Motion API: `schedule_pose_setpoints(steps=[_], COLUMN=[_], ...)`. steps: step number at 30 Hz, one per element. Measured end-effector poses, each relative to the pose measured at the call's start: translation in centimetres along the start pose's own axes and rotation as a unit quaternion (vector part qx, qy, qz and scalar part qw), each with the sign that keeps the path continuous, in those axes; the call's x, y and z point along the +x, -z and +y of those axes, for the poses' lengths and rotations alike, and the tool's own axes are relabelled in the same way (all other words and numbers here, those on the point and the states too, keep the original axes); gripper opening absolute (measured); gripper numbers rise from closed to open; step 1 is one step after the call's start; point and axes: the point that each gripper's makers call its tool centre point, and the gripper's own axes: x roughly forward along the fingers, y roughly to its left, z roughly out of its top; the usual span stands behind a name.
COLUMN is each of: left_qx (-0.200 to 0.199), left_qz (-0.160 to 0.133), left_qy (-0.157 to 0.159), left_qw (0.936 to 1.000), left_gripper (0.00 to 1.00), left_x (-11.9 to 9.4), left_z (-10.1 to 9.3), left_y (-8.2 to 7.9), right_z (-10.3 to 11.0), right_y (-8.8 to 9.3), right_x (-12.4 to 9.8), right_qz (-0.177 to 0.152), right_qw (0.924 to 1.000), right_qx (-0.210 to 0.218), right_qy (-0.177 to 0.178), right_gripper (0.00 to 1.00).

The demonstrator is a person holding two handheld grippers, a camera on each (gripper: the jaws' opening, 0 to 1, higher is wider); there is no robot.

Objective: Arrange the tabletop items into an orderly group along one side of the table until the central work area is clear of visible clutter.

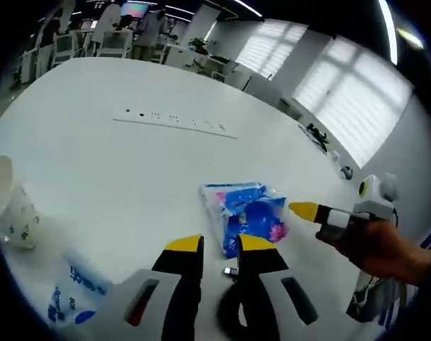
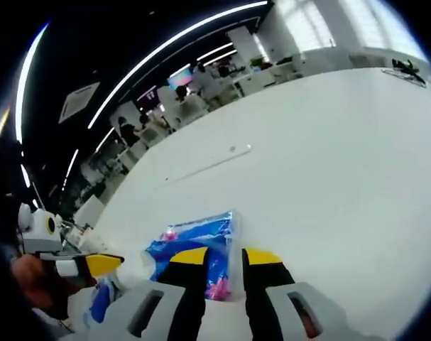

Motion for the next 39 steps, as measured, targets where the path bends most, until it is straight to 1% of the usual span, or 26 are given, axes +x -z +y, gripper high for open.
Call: schedule_pose_setpoints(steps=[4,8,9,10,12,14,17,19,21,23,24,25,27,28,29,30,31,32,34,35,36,39], left_qx=[-0.004,-0.007,-0.007,-0.008,-0.008,-0.006,0.000,0.004,0.005,0.008,0.009,0.006,0.002,0.007,0.008,0.006,0.005,0.000,-0.007,-0.009,-0.009,-0.015], left_qz=[-0.009,-0.013,-0.015,-0.015,-0.017,-0.021,-0.029,-0.033,-0.038,-0.041,-0.043,-0.044,-0.048,-0.049,-0.049,-0.050,-0.051,-0.054,-0.056,-0.057,-0.059,-0.062], left_qy=[-0.004,-0.010,-0.012,-0.013,-0.016,-0.020,-0.024,-0.026,-0.030,-0.033,-0.037,-0.037,-0.038,-0.043,-0.045,-0.047,-0.049,-0.057,-0.064,-0.068,-0.073,-0.082], left_qw=[0.9999,0.9998,0.9998,0.9998,0.9997,0.9996,0.9993,0.9991,0.9988,0.9986,0.9984,0.9983,0.9981,0.9979,0.9977,0.9976,0.9975,0.9969,0.9963,0.9960,0.9955,0.9946], left_gripper=[0.16,0.15,0.15,0.15,0.15,0.15,0.15,0.15,0.15,0.15,0.15,0.15,0.15,0.15,0.15,0.15,0.15,0.15,0.15,0.15,0.15,0.15], left_x=[-1.8,-3.2,-3.7,-4.0,-4.7,-5.4,-6.6,-7.2,-8.3,-9.2,-10.1,-10.6,-11.8,-12.7,-13.0,-13.4,-13.7,-14.7,-15.6,-16.1,-17.0,-18.2], left_z=[0.0,0.5,0.7,0.7,0.9,1.1,1.5,1.9,2.5,2.7,3.0,3.1,3.3,3.5,3.9,4.6,4.8,5.0,6.1,6.3,6.2,7.1], left_y=[0.5,1.2,1.5,1.7,1.9,1.9,1.6,1.3,1.1,1.1,1.2,1.3,1.5,1.7,1.9,2.2,2.3,2.7,2.8,3.2,3.9,4.6], right_z=[0.6,1.6,2.3,2.5,2.4,2.5,3.9,5.2,5.8,6.6,7.1,7.0,8.0,8.4,8.7,9.3,9.7,10.3,11.6,12.2,12.4,13.5], right_y=[0.1,0.3,0.5,0.6,0.6,0.5,0.4,0.3,0.4,0.8,1.0,1.0,1.6,1.8,1.9,2.3,2.6,2.8,3.3,3.6,3.7,4.5], right_x=[-0.5,-0.9,-1.4,-1.6,-1.5,-1.3,-2.0,-2.7,-2.7,-3.1,-3.2,-3.2,-3.3,-3.4,-3.5,-3.4,-3.5,-3.6,-3.9,-4.0,-4.0,-4.0], right_qz=[0.000,0.002,0.003,0.004,0.006,0.006,0.006,0.004,0.006,0.010,0.015,0.019,0.026,0.030,0.032,0.035,0.038,0.041,0.046,0.048,0.049,0.060], right_qw=[1.0000,0.9998,0.9997,0.9997,0.9997,0.9996,0.9992,0.9989,0.9984,0.9977,0.9969,0.9962,0.9951,0.9947,0.9944,0.9936,0.9925,0.9917,0.9897,0.9889,0.9886,0.9851], right_qx=[-0.009,-0.019,-0.022,-0.023,-0.024,-0.025,-0.035,-0.040,-0.047,-0.055,-0.062,-0.068,-0.078,-0.079,-0.080,-0.085,-0.092,-0.097,-0.108,-0.111,-0.113,-0.126], right_qy=[-0.002,-0.004,-0.006,-0.007,-0.008,-0.010,-0.018,-0.023,-0.031,-0.037,-0.046,-0.050,-0.054,-0.058,-0.060,-0.065,-0.070,-0.073,-0.082,-0.086,-0.087,-0.102], right_gripper=[0.17,0.17,0.17,0.17,0.17,0.17,0.17,0.17,0.18,0.18,0.18,0.19,0.19,0.19,0.20,0.20,0.20,0.21,0.21,0.21,0.22,0.22])
